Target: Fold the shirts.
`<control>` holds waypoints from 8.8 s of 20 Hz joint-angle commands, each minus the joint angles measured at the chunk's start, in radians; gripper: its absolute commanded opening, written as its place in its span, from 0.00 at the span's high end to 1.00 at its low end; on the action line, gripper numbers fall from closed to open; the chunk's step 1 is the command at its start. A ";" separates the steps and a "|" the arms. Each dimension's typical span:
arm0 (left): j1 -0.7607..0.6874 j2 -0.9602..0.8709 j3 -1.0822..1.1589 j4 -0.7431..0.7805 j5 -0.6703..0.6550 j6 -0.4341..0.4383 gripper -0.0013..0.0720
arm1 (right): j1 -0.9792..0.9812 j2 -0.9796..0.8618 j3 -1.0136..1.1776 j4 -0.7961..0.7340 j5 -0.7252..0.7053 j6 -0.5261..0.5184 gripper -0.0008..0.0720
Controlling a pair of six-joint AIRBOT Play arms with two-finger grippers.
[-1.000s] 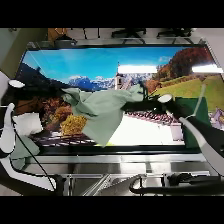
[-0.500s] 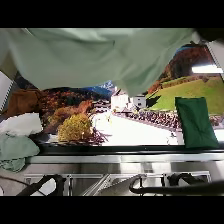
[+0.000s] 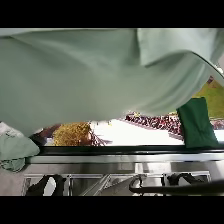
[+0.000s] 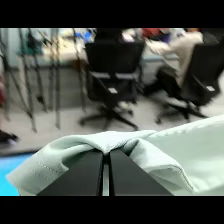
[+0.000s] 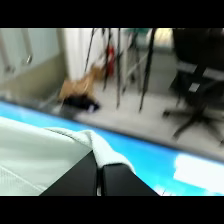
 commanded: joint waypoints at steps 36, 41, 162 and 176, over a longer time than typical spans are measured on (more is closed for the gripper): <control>-0.225 -0.278 -1.231 0.396 -0.033 -0.254 0.17 | -0.277 -0.601 -0.365 -0.140 0.368 0.072 0.53; -0.260 -0.336 -1.257 0.246 0.112 -0.188 0.17 | -0.277 -0.602 -0.378 -0.155 0.379 0.071 0.44; -0.143 -0.315 -1.021 0.631 -0.231 -0.248 0.97 | -0.060 0.027 -1.212 -0.537 0.422 0.549 0.96; -0.218 -0.590 -0.546 0.458 -0.164 -0.228 0.97 | 0.049 -0.362 -0.640 -0.168 0.012 0.127 0.95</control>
